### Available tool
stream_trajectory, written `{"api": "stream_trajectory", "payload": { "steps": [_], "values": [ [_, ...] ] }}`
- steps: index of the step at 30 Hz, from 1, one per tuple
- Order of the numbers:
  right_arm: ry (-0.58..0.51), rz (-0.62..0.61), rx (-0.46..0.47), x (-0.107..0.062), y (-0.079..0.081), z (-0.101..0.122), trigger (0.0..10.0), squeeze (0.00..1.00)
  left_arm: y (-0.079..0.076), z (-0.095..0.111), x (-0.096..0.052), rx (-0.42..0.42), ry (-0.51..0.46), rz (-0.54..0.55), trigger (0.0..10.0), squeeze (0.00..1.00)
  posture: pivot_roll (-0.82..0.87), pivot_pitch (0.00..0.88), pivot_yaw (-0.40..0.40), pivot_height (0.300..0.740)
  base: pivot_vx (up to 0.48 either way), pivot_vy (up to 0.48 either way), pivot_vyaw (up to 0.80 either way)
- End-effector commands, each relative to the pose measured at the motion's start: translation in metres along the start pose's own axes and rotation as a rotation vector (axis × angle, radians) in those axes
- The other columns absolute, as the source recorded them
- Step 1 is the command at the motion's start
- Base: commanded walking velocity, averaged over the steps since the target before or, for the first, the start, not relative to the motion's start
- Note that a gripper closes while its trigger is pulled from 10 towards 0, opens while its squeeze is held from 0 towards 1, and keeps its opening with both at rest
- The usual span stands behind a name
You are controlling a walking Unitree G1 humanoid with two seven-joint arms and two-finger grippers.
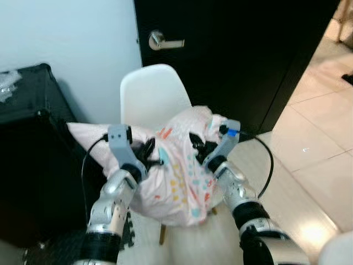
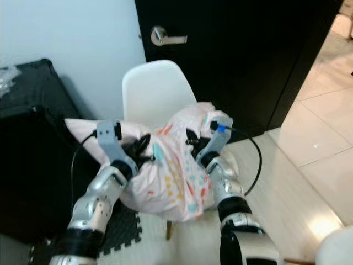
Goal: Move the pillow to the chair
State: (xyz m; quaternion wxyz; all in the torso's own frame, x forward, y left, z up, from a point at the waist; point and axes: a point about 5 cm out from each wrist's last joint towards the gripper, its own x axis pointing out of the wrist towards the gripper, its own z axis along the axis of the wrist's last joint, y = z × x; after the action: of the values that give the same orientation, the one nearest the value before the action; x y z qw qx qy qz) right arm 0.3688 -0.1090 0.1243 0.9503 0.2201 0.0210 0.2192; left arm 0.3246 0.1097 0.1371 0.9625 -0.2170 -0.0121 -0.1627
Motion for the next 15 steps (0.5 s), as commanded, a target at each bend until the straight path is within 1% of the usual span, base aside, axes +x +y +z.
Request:
{"api": "stream_trajectory", "payload": {
  "steps": [1, 7, 10, 11, 13, 15],
  "values": [
    [0.022, 0.042, -0.01, 0.0058, 0.0125, -0.0042, 10.0, 0.0, -0.0066, 0.0059, 0.0027, 0.006, -0.034, -0.033, 10.0, 0.0, 0.01, 0.109, 0.013, 0.74, 0.0, 0.0, 0.0],
    [0.018, 0.041, -0.003, 0.0052, 0.0119, -0.0043, 10.0, 0.0, -0.0096, 0.0069, 0.0015, 0.004, -0.044, -0.058, 10.0, 0.0, 0.0, 0.114, 0.014, 0.74, 0.0, 0.0, 0.0],
    [0.019, 0.042, -0.001, 0.0045, 0.0116, -0.0052, 10.0, 0.0, -0.0116, 0.0076, 0.0008, 0.017, -0.047, -0.07, 10.0, 0.0, 0.0, 0.115, 0.013, 0.74, 0.0, -0.472, 0.0],
    [0.021, 0.043, 0.0, 0.0041, 0.0115, -0.0057, 10.0, 0.0, -0.0101, 0.0077, 0.0009, 0.017, -0.051, -0.053, 10.0, 0.0, 0.0, 0.118, 0.013, 0.74, 0.0, -0.472, 0.0],
    [0.023, 0.044, 0.002, 0.0038, 0.0115, -0.0063, 10.0, 0.0, -0.0076, 0.0079, 0.0014, -0.016, -0.057, -0.032, 10.0, 0.0, 0.0, 0.119, 0.011, 0.74, 0.0, 0.0, 0.0],
    [0.025, 0.045, 0.003, 0.0037, 0.0116, -0.0067, 10.0, 0.0, -0.0071, 0.008, 0.0017, -0.014, -0.056, -0.028, 10.0, 0.0, 0.0, 0.12, 0.009, 0.74, 0.0, 0.0, 0.0]
  ]
}}
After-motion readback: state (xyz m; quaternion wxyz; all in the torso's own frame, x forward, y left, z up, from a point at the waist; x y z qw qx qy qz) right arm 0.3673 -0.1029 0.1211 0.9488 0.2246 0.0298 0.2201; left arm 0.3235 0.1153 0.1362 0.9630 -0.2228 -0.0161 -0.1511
